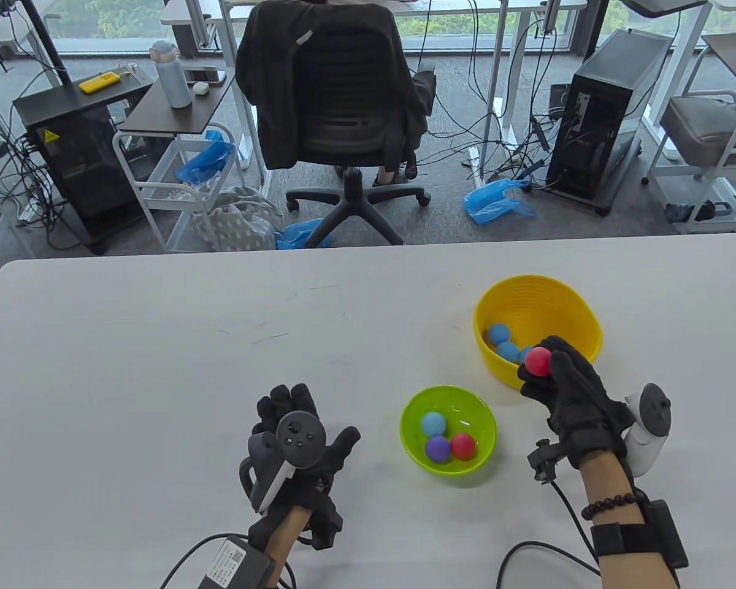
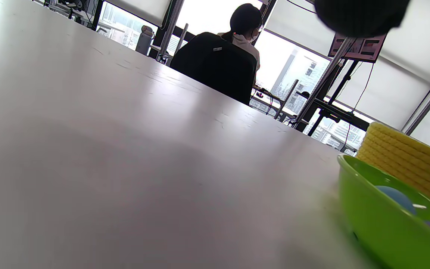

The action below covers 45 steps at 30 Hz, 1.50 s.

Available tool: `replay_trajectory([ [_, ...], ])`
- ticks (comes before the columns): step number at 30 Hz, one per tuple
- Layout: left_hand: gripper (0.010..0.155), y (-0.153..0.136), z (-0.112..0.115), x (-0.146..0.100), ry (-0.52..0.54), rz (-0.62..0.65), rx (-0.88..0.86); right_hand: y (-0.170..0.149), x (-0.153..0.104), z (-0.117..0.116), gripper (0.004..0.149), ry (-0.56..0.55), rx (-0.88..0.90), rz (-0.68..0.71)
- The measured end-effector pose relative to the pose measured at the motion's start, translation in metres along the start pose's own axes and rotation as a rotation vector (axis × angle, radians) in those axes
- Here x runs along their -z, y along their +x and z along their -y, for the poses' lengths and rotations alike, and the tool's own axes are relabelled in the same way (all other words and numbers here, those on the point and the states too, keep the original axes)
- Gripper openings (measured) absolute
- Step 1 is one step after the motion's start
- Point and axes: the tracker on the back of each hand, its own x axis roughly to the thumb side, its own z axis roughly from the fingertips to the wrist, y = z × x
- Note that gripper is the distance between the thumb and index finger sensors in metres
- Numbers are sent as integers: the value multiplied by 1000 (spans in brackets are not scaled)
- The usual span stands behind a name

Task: Toss ping pong balls into fabric basket

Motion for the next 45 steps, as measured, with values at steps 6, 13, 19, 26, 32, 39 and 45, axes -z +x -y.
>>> replay_trajectory([
  [6,102,0,1,1,-5,-7,0,-2,5,8,87,8,34,-23],
  [13,102,0,0,0,1,-5,-5,5,1,8,85,-26,-17,20],
  [19,102,0,0,0,4,-1,-8,21,-7,-10,63,-19,-256,132],
  [26,102,-1,0,0,8,2,-11,29,-19,-64,50,195,-717,292],
  [32,102,-1,-1,0,12,3,-15,13,-30,-112,48,494,-1084,284],
  [39,102,-1,-1,0,13,6,-14,-9,-38,-139,48,686,-1318,170],
  [45,102,-1,-1,0,16,7,-17,-22,-37,-144,48,729,-1359,115],
])
